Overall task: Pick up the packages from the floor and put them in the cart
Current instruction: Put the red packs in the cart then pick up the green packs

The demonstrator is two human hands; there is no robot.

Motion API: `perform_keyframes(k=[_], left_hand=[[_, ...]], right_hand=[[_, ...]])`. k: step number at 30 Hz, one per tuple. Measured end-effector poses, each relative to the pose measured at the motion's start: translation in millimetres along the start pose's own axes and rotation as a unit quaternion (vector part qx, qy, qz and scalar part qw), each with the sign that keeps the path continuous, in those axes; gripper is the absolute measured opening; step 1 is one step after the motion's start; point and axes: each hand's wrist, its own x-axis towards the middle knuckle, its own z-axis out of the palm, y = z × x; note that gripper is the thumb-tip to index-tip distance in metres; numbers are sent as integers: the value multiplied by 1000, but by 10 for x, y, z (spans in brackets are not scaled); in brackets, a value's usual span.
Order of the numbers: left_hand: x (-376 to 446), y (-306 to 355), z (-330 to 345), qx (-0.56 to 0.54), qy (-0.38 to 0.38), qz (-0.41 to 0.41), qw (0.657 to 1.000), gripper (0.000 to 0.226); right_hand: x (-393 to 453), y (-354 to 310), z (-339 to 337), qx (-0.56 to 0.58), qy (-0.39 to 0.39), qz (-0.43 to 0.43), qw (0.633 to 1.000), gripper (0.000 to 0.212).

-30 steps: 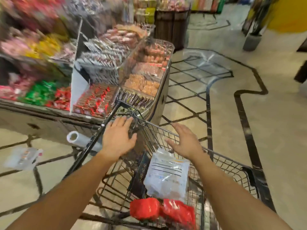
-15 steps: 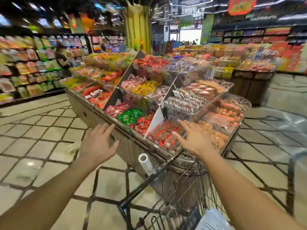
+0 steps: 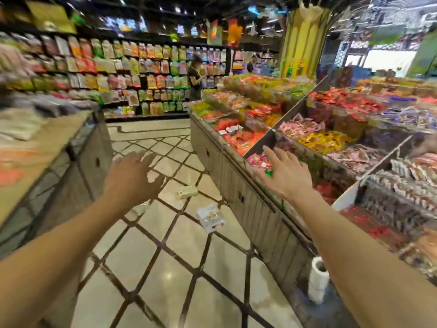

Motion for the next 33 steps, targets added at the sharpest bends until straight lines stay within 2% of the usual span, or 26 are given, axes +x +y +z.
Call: perform_keyframes(k=[6,11,14,17,21,33], left_hand=[[446,-1138,316,18,-24,-30,999,83],[890,-1794,639,1,-19,-65,998,80],[1228,-2005,838,-8,-25,-75,997,77],[1648,-2139,1053,-2,-18,-85,996,77],[2357,-2278,1347,22,-26,-88,996,67],[4226,-2996,2368,20,-31,-121,992,63]], right_hand=[[740,-1135,371,30,-8,-40,999,81],[1469,-1874,691,47,-9,-93,994,79],[1960,-2115,1006,55,-12,-116,992,80],[2510,-2295,1337,73,-1,-128,989,90],[3312,-2468,1728,76,-9,-133,988,80],[5538,-3320,2552,92,-25,-188,978,78]])
